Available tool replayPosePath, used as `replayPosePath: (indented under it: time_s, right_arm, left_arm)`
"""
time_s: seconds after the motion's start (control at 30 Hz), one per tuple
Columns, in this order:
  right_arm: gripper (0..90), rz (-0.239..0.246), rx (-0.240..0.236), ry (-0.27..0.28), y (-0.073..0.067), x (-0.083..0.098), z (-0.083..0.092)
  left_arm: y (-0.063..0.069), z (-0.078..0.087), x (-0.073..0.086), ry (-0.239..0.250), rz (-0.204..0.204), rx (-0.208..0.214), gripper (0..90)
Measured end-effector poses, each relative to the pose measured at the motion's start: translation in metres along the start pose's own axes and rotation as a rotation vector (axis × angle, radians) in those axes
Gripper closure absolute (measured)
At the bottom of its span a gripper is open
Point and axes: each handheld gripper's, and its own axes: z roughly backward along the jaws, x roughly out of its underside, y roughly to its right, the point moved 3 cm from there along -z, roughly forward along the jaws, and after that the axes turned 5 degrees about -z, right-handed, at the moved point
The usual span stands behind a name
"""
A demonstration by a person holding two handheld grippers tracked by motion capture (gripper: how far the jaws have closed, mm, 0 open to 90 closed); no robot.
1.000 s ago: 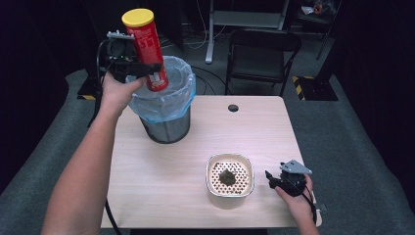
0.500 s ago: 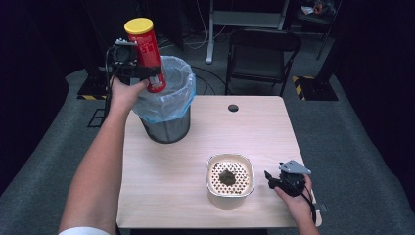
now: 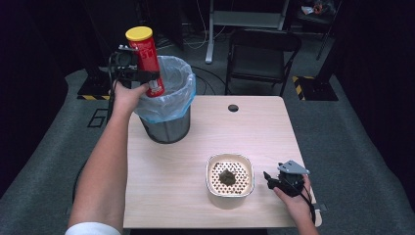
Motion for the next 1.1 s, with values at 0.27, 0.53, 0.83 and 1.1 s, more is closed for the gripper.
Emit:
replayPosePath:
  time_s: [0.27, 0.53, 0.83, 1.1]
  right_arm:
    - [30.8, -0.003, 0.001, 0.002, 0.0, -0.001, 0.001]
    - [30.8, -0.003, 0.005, 0.006, 0.002, -0.001, 0.003]
    - [30.8, 0.0, 0.006, 0.003, 0.0, -0.001, 0.003]
    - [30.8, -0.001, 0.012, 0.006, -0.001, -0.002, 0.003]
  left_arm:
    - [-0.004, -0.008, 0.01, -0.063, 0.018, -0.011, 15.6]
    - [-0.007, 0.019, 0.011, -0.012, -0.014, -0.012, 15.9]
    - [0.009, 0.059, 0.031, 0.024, -0.085, 0.117, 26.1]
    - [0.025, 0.085, 0.062, 0.04, -0.135, 0.204, 31.7]
